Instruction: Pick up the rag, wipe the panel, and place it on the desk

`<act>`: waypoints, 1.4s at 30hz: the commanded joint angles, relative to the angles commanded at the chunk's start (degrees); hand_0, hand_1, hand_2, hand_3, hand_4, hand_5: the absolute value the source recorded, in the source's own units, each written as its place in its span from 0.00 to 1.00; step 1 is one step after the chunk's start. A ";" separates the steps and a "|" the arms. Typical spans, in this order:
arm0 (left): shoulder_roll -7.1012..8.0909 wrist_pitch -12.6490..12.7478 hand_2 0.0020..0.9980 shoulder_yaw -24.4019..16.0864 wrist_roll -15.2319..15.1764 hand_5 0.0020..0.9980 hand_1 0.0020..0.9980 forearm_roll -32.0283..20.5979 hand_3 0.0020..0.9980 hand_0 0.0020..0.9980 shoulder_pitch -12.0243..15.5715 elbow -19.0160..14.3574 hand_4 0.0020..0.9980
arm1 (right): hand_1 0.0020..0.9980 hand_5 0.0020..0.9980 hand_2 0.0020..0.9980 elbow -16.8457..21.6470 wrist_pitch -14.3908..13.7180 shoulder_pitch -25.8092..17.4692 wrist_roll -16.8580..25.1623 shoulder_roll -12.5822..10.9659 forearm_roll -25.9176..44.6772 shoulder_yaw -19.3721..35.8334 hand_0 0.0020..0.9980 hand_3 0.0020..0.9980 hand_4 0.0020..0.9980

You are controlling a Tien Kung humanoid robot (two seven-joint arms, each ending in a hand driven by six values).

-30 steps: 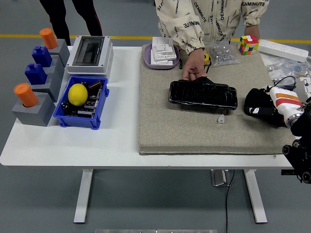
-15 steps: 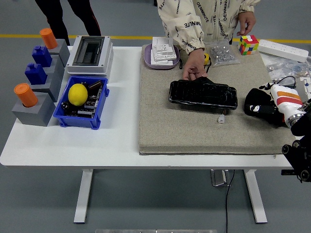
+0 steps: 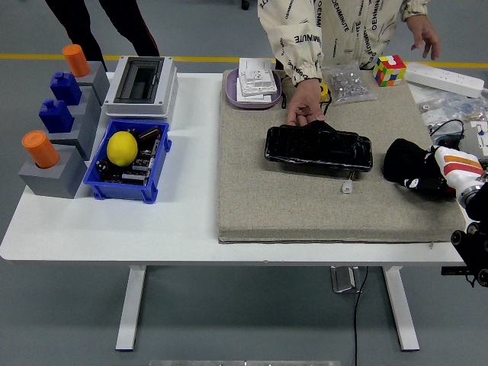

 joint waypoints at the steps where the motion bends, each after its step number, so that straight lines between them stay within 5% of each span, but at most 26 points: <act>1: -0.01 0.00 0.74 -0.02 0.01 0.47 0.70 0.01 0.57 0.65 -0.01 0.00 0.60 | 0.66 0.59 0.74 0.01 -0.05 0.09 0.02 0.04 -0.03 0.03 0.71 0.73 1.00; 21: 0.02 0.02 0.74 -0.02 0.04 0.47 0.70 -0.12 0.56 0.65 -0.11 0.00 0.60 | 0.66 0.58 0.73 -0.19 -1.35 0.52 0.33 1.78 -0.53 1.37 0.69 0.73 1.00; 22: 0.02 0.03 0.74 -0.01 0.04 0.47 0.70 -0.12 0.57 0.65 -0.12 0.00 0.60 | 0.61 0.57 0.68 -0.21 -1.57 0.50 0.37 1.80 -0.45 1.32 0.61 0.70 1.00; 27: 0.01 0.03 0.74 0.03 0.08 0.47 0.70 -0.15 0.57 0.65 -0.02 0.00 0.60 | 0.61 0.57 0.68 -0.47 -2.96 0.29 0.44 1.99 -0.20 1.22 0.61 0.70 1.00; 28: 0.02 0.02 0.74 0.08 0.06 0.47 0.70 -0.18 0.57 0.65 0.02 0.00 0.60 | 0.57 0.54 0.62 -0.50 -3.33 0.23 0.40 1.99 -0.23 1.20 0.51 0.57 1.00; 42: 0.24 0.01 0.74 0.51 0.04 0.47 0.70 -0.29 0.57 0.65 0.26 0.00 0.60 | 0.46 0.42 0.49 -0.74 -5.45 -0.27 0.33 2.16 -0.88 1.35 0.39 0.47 1.00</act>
